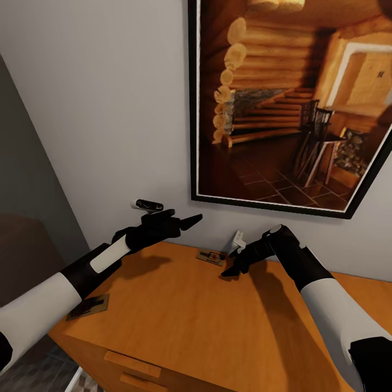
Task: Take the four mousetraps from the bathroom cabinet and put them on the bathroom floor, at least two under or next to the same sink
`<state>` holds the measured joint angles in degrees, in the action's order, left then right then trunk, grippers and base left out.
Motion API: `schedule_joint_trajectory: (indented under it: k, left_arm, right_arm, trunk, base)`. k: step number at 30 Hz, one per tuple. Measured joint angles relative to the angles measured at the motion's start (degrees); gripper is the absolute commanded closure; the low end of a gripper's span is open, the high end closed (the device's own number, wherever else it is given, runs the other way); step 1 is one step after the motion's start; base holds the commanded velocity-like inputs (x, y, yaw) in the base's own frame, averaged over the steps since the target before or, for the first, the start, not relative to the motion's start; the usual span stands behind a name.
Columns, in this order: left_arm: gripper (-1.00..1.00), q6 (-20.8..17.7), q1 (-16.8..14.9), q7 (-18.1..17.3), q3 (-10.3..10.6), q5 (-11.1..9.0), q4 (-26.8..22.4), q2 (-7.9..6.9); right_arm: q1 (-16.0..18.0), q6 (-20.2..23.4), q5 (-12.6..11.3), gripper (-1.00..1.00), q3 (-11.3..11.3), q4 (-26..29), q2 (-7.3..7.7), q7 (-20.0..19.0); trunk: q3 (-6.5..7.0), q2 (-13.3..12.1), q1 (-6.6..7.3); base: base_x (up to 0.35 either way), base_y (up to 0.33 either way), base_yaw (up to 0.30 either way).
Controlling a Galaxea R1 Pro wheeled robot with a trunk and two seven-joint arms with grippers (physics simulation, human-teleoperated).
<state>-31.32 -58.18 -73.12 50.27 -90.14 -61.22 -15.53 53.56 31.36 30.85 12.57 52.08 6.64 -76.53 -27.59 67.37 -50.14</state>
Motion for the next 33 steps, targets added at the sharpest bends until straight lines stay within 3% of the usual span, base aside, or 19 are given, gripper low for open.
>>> schedule_joint_trajectory:
  k: [33]
  left_arm:
    - [-1.00,0.0,0.4,-0.5,0.0,-0.5,-0.2,0.03]
  right_arm:
    - [0.0,0.0,0.3,-1.00,0.1,0.0,0.00,0.0]
  trunk:
    - [0.00,0.0,0.00]
  base:
    - [0.000,0.000,0.000]
